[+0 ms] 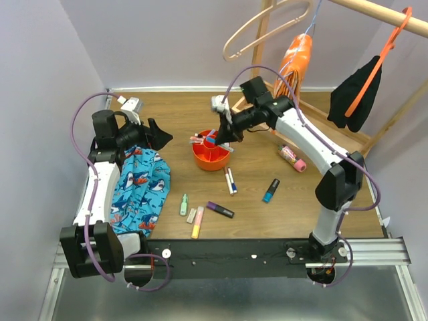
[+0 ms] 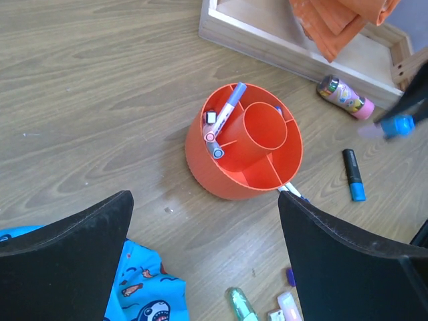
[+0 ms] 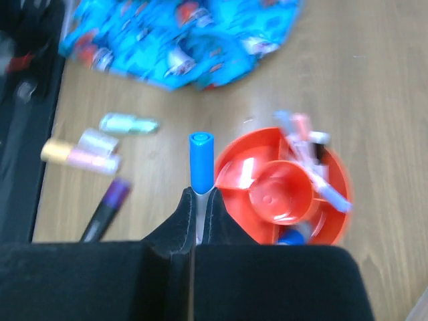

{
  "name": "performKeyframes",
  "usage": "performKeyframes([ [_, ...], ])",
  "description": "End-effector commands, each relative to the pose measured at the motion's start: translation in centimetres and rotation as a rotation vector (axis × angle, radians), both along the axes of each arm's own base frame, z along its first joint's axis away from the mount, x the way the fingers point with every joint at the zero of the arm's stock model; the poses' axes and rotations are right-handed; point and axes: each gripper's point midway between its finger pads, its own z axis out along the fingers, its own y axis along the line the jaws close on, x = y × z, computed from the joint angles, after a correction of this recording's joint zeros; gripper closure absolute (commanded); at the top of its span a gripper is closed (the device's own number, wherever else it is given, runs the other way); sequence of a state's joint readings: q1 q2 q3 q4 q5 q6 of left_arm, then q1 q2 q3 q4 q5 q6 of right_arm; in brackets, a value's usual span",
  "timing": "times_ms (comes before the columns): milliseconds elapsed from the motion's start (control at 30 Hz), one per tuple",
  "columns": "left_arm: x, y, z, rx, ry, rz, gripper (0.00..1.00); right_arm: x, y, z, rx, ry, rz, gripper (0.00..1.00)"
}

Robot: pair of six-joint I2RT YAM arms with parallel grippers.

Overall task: Sort the stationery into containers
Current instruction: Pick up the pen from the center of the board, then place the pen in the storage box.

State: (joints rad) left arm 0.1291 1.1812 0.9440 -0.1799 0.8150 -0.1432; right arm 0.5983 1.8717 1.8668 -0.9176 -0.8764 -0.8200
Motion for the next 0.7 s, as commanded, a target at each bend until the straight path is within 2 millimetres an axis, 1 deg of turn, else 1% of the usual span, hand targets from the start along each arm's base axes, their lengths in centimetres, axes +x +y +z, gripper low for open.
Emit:
performKeyframes([
  [0, 0.2, -0.2, -0.1, -0.026, 0.031, -0.021, 0.01, 4.8, 2.4, 5.5, 0.344, 0.081, -0.206, 0.99],
  [33, 0.2, -0.2, -0.2, -0.024, 0.042, -0.022, 0.01, 5.7, 2.4, 5.6, 0.356, 0.061, -0.223, 0.99],
  [67, 0.2, -0.2, -0.2, -0.02, 0.043, -0.022, 0.01, 6.3, 2.2, 5.2, 0.359, 0.063, -0.236, 0.99],
  [100, 0.4, -0.1, -0.2, -0.012, 0.041, -0.026, 0.01, 6.9, 2.2, 4.3, 0.354, 0.077, -0.246, 0.99],
  [133, 0.3, -0.1, -0.3, -0.008, 0.048, -0.025, 0.01, 7.7, 2.2, 4.5, 0.376, 0.062, -0.27, 0.99],
  [167, 0.3, -0.1, -0.3, -0.004, 0.05, -0.027, 0.01, 8.1, 1.9, 4.1, 0.385, 0.065, -0.287, 0.99],
  [200, 0.4, 0.0, -0.2, 0.001, 0.047, -0.028, 0.01, 8.4, 2.0, 4.3, 0.413, 0.047, -0.295, 0.99],
  [300, 0.5, 0.2, -0.6, 0.019, 0.058, -0.028, 0.01, 9.2, 2.1, 4.3, 0.466, 0.017, -0.329, 0.99],
  [433, 0.6, 0.4, -1.5, 0.035, 0.077, -0.029, 0.01, 10.3, 2.9, 4.0, 0.505, 0.04, -0.336, 0.99],
  [467, 0.7, 0.4, -1.6, 0.039, 0.078, -0.03, 0.01, 10.6, 3.2, 3.2, 0.504, 0.049, -0.339, 0.99],
  [500, 0.7, 0.5, -1.8, 0.042, 0.08, -0.031, 0.01, 10.8, 3.4, 3.1, 0.513, 0.07, -0.349, 0.99],
  [533, 0.8, 0.5, -1.9, 0.042, 0.082, -0.032, 0.01, 11.1, 3.5, 3.4, 0.537, 0.077, -0.353, 0.99],
  [567, 0.8, 0.5, -1.9, 0.045, 0.081, -0.032, 0.01, 11.4, 3.7, 3.3, 0.542, 0.077, -0.361, 0.99],
  [600, 0.9, 0.5, -1.9, 0.044, 0.081, -0.031, 0.01, 11.9, 4.0, 2.8, 0.543, 0.087, -0.367, 0.99],
  [667, 0.9, 0.5, -2.0, 0.045, 0.083, -0.034, 0.01, 12.4, 4.3, 2.9, 0.556, 0.088, -0.367, 0.99],
])
